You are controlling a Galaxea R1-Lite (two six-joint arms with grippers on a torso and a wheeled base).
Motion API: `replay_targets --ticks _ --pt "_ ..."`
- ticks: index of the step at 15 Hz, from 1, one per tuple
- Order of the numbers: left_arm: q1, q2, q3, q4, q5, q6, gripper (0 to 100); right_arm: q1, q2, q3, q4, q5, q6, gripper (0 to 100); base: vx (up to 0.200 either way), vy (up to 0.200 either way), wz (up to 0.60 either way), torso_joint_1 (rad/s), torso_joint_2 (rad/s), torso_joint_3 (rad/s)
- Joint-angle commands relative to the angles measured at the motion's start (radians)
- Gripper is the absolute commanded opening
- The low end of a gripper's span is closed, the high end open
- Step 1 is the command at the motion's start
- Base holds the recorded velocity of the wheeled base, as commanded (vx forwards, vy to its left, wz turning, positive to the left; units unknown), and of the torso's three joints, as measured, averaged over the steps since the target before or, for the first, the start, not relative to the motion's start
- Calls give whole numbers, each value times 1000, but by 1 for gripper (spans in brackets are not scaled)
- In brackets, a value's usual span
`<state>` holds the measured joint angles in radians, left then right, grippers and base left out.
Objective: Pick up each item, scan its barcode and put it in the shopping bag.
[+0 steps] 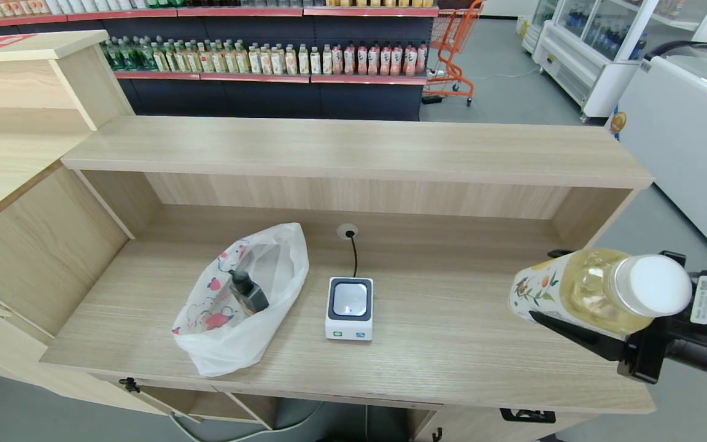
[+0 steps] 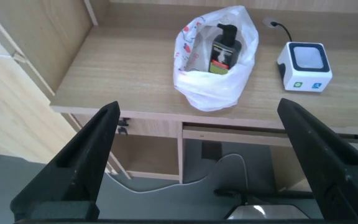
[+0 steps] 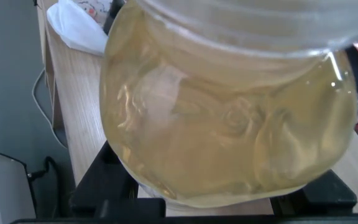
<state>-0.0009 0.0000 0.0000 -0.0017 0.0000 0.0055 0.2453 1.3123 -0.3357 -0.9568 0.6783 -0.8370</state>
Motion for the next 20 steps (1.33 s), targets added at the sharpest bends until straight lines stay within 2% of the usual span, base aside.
replay_targets --ticks 1,9,11,13,16,20 --pt "-1 2 0 0 0 1 100 -27 19 7 -2 18 -1 0 0 200 0 2 2 -7" --pt "-1 0 0 0 0 4 100 -179 150 -25 -10 118 -4 0 0 200 0 2 5 1" --pt "-1 2 0 0 0 2 100 -212 214 -55 -11 136 -4 0 0 0 0 0 0 0" --pt "-1 2 0 0 0 2 100 -264 346 -124 -66 221 -4 0 0 0 0 0 0 0" --pt "1 2 0 0 0 2 100 -261 507 -184 -203 276 1 0 0 0 0 0 0 0" --pt "-1 2 0 0 0 2 100 -224 602 -192 -241 314 -11 0 0 0 0 0 0 0"
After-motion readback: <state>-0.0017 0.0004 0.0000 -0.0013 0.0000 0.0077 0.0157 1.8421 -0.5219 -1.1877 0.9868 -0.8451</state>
